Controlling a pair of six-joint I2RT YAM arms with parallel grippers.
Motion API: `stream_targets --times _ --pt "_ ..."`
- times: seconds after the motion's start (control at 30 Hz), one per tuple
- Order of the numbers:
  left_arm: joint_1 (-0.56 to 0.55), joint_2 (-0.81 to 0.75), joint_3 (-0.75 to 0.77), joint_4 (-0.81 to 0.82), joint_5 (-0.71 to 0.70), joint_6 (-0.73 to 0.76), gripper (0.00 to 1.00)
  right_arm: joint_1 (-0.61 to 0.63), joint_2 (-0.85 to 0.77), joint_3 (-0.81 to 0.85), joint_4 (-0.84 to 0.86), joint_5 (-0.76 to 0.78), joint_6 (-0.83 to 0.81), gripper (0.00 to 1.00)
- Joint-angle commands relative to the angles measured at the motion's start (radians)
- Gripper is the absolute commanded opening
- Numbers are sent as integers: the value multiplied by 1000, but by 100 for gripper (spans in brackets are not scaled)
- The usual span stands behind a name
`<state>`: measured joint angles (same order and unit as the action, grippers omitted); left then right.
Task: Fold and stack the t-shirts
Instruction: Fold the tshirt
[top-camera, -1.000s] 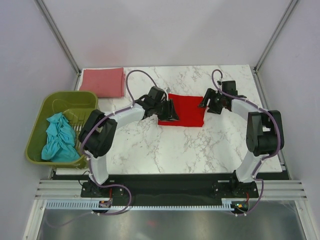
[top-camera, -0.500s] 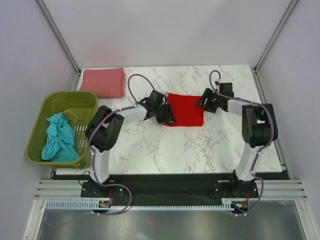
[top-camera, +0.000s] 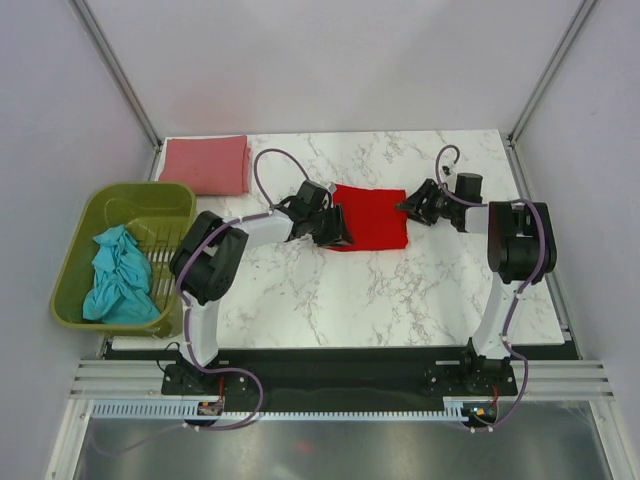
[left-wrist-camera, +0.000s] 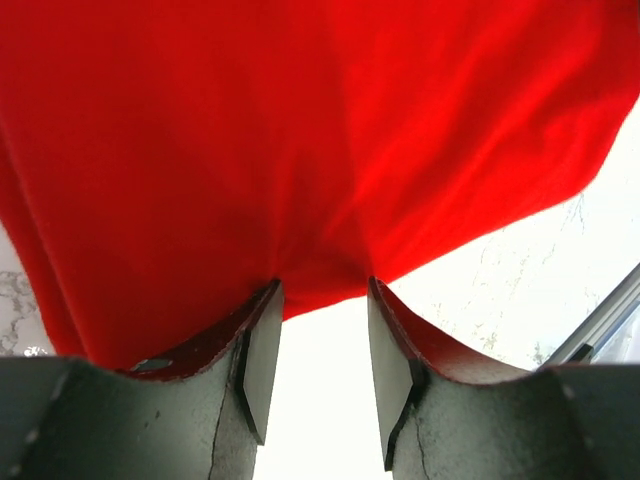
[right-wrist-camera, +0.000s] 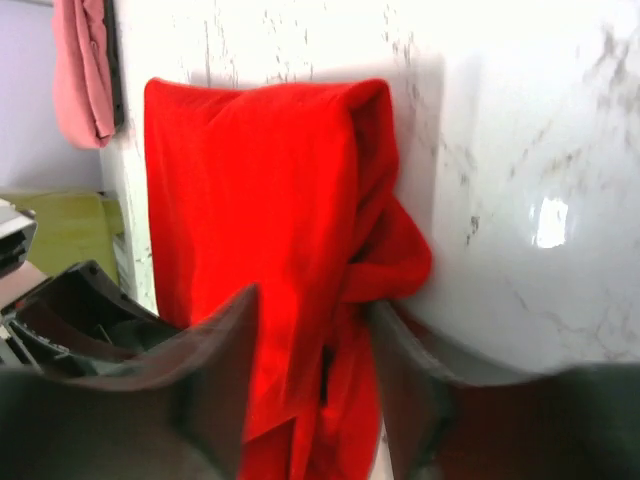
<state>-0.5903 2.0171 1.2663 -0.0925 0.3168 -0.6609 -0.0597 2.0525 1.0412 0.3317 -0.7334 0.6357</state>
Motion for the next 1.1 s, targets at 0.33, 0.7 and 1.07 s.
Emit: stream_targets --times 0.33,0.7,1.07 --pt "87 -55 136 -67 96 4 50 12 -285 189 -621 216 -182 54" --pt "178 219 402 -69 114 18 49 121 -270 71 -554 117 -209 34" --pt "250 330 427 -67 154 9 49 84 -244 -1 -514 154 -223 32"
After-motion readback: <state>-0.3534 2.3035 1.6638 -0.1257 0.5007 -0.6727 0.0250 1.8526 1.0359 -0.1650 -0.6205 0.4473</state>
